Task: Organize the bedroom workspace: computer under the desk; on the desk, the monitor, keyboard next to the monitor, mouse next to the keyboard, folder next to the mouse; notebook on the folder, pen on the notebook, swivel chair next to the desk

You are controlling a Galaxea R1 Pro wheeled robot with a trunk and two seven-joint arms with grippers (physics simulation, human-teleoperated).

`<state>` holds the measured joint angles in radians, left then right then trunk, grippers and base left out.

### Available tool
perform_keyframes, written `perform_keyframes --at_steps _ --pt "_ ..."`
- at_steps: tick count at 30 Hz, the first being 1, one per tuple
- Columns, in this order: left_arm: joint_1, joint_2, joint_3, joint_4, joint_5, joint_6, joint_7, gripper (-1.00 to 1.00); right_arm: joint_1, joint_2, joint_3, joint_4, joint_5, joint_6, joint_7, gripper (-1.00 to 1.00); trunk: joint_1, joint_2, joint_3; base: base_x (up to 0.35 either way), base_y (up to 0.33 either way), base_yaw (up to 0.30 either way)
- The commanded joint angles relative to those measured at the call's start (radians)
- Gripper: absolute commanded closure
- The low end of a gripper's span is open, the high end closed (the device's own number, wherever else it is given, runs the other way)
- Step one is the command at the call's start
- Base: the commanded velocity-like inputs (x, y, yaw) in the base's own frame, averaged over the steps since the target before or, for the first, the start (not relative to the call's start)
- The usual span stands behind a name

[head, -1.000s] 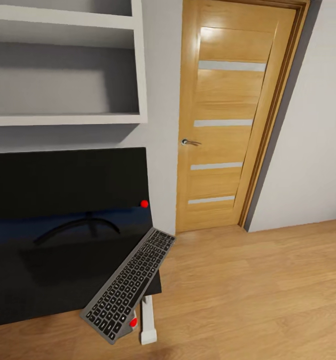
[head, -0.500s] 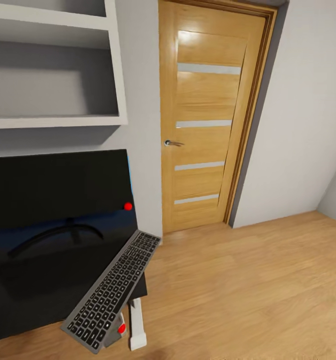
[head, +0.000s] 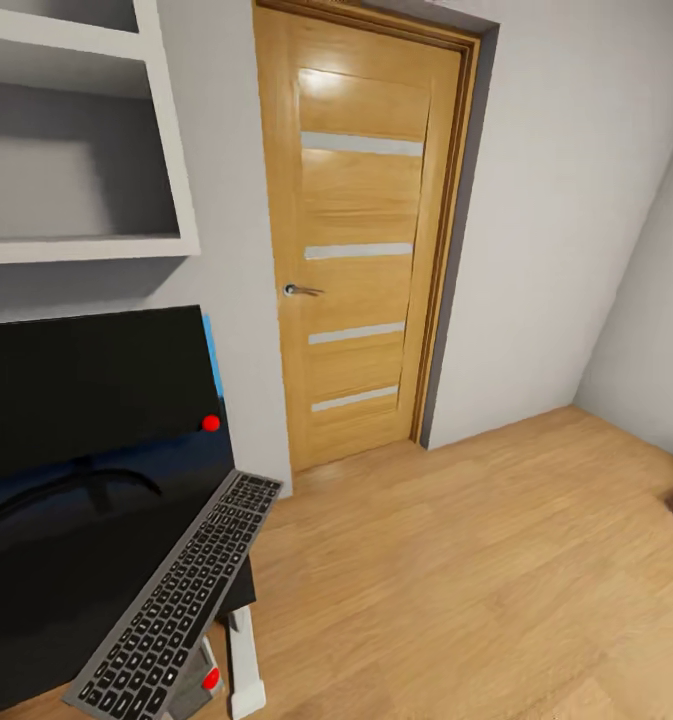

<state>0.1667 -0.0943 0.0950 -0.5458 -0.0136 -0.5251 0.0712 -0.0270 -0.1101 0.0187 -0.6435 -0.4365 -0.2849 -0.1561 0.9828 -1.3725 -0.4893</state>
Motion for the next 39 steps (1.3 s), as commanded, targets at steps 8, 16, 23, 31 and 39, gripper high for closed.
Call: perform_keyframes --at_steps 8,16,23,31,39 --pt "0.000 -0.001 0.003 -0.002 -0.002 0.002 -0.001 -1.00 -0.001 0.000 0.003 0.002 -0.007 -0.033 -0.002 -1.00 0.000 0.000 0.005 0.129 -0.094 -0.273" --pt "0.000 -0.001 0.002 -0.002 -0.002 0.002 -0.001 -1.00 -0.001 0.000 0.003 0.002 -0.006 -0.034 -0.002 -1.00 0.000 0.000 0.011 0.235 -0.173 -0.272" --pt "0.000 -0.001 0.002 -0.002 -0.002 0.002 -0.001 -1.00 -0.001 0.000 0.004 0.002 -0.006 -0.034 -0.002 -1.00 0.000 0.000 0.012 0.302 -0.141 -0.098" --pt "0.000 -0.001 0.003 -0.002 -0.002 0.002 0.000 -1.00 -0.001 0.000 0.004 0.002 -0.005 -0.034 -0.002 -1.00 0.000 0.000 0.012 0.312 -0.128 -0.005" --pt "0.000 -0.001 0.002 -0.001 -0.002 0.002 0.001 -1.00 -0.001 0.001 0.004 0.002 -0.005 -0.034 -0.003 -1.00 0.000 0.000 0.012 0.312 -0.128 0.010"
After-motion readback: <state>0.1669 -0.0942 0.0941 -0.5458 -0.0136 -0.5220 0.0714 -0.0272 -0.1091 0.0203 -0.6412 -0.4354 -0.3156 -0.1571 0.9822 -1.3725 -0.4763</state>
